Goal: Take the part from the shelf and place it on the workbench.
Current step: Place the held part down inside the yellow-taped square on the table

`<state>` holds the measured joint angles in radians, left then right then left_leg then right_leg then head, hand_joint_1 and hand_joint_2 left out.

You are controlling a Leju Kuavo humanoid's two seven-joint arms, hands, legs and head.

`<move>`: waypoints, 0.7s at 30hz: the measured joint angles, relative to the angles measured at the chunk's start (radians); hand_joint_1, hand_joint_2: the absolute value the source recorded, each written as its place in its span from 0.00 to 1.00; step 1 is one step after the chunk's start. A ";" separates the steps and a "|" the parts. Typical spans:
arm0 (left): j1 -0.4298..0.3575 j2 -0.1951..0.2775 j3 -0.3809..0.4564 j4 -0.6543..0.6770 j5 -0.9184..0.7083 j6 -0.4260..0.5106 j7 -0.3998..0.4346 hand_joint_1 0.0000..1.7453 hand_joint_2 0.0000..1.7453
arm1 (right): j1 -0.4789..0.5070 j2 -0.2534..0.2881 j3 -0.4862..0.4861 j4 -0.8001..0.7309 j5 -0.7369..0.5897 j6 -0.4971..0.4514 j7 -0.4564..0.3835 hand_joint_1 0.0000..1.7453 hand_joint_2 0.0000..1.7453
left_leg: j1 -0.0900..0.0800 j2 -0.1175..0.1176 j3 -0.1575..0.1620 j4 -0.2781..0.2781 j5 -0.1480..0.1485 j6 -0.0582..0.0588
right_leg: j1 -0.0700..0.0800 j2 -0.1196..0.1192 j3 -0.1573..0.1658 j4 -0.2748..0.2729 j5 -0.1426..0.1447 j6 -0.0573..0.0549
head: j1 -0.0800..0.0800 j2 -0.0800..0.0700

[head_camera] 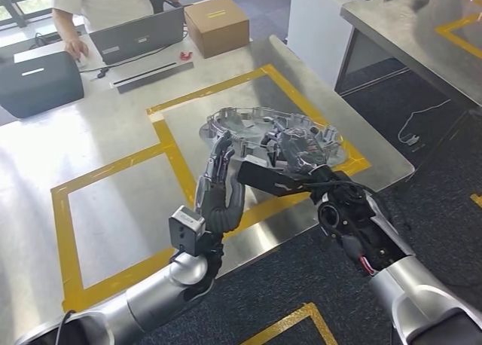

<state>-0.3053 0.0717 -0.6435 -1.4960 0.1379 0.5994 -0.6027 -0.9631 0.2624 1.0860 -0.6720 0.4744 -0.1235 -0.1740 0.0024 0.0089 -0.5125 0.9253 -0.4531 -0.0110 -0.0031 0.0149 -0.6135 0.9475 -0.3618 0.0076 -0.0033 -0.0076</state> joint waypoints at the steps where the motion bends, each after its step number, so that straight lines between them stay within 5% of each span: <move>1: 0.003 0.000 0.000 0.006 0.002 0.000 -0.001 0.00 1.00 | -0.002 0.008 0.003 0.019 0.002 0.007 -0.001 1.00 1.00 | 0.000 0.000 0.000 0.000 0.000 0.000 | 0.000 0.000 0.000 0.000 0.000 0.000 | 0.000 0.000; 14: 0.012 -0.012 -0.006 0.059 0.031 -0.014 -0.011 0.00 1.00 | -0.015 0.055 0.012 0.137 0.003 0.050 -0.013 1.00 1.00 | -0.001 0.002 0.000 0.000 0.000 0.000 | 0.000 0.001 0.000 -0.002 0.000 0.000 | 0.000 0.000; 18: 0.010 -0.015 -0.007 0.072 0.041 -0.020 -0.019 0.00 1.00 | -0.015 0.059 0.013 0.156 0.003 0.042 -0.013 0.00 0.00 | -0.001 0.002 0.000 0.000 0.000 0.000 | 0.000 0.002 0.000 -0.002 0.000 0.000 | 0.000 0.000; 21: 0.008 -0.017 -0.007 0.079 0.041 -0.020 -0.021 0.00 1.00 | -0.014 0.060 0.013 0.166 0.003 0.036 -0.010 0.00 0.00 | -0.001 0.002 0.000 0.000 0.000 0.000 | 0.000 0.002 0.000 -0.002 0.000 0.000 | 0.000 0.000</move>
<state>-0.2973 0.0543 -0.6509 -1.4167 0.1794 0.5791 -0.6233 -0.9776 0.3221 1.0986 -0.5062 0.4772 -0.0877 -0.1845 0.0014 0.0106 -0.5123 0.9254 -0.4532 -0.0109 -0.0034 0.0166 -0.6135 0.9458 -0.3616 0.0076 -0.0037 -0.0076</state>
